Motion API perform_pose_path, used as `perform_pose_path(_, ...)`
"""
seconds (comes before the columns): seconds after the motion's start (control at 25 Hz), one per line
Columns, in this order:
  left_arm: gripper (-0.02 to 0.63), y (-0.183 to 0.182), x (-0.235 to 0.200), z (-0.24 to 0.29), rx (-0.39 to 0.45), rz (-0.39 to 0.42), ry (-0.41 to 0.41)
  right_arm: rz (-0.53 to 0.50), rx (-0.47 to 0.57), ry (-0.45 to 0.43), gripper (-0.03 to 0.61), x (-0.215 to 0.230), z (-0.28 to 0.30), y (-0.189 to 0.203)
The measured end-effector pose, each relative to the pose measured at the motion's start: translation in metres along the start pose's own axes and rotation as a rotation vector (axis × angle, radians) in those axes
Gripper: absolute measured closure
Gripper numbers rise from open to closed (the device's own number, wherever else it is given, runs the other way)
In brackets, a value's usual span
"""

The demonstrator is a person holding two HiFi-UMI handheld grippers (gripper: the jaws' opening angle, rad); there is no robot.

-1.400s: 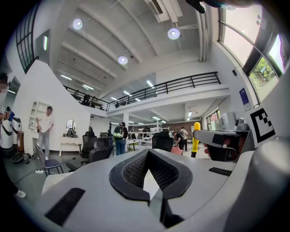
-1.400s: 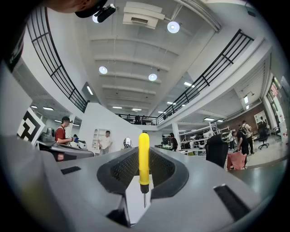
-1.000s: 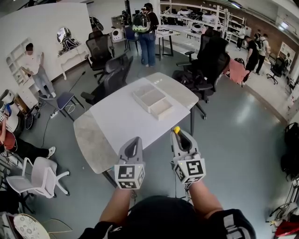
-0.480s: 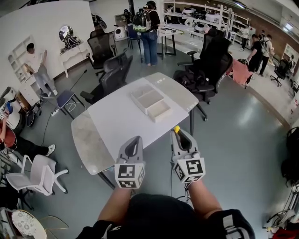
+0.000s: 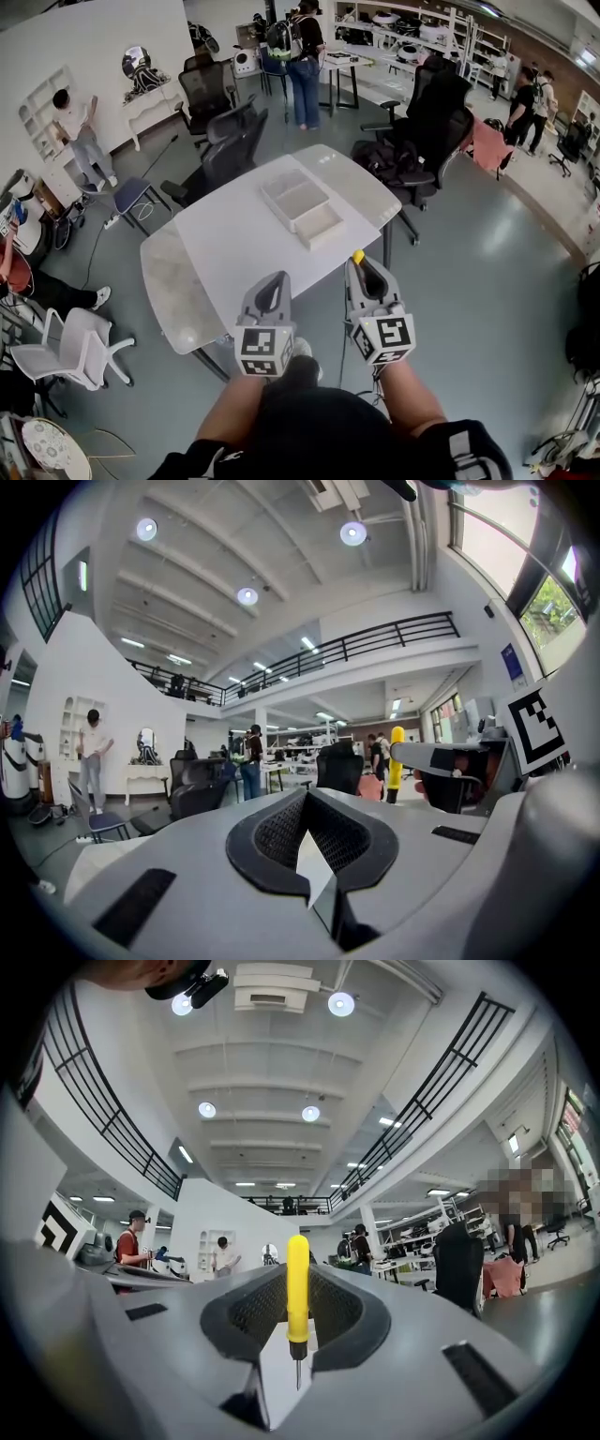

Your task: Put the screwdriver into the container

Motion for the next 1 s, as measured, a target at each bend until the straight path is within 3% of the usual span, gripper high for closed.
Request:
perform_pose_path(0.56,0.607,0.011,-0.033,0.137,-0.008,-0.056,0.036,-0.036,-0.055,-0.003,0.515,0.062,0.108,0.028)
perform_pose_path(1.0,0.607,0.015,-0.097,0.246,-0.046,-0.09,0.039,-0.034,-0.114,-0.014,0.514,0.099,0.23,0.051)
Point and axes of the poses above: the fingertips, and each gripper's own axes: z forward along the fingers, x to its right, y out of its underside, the point moved 8 cm from there along -z, backward along the fingers, and after that the axes turned 4 degrees about -y, right-handed, at the moved point
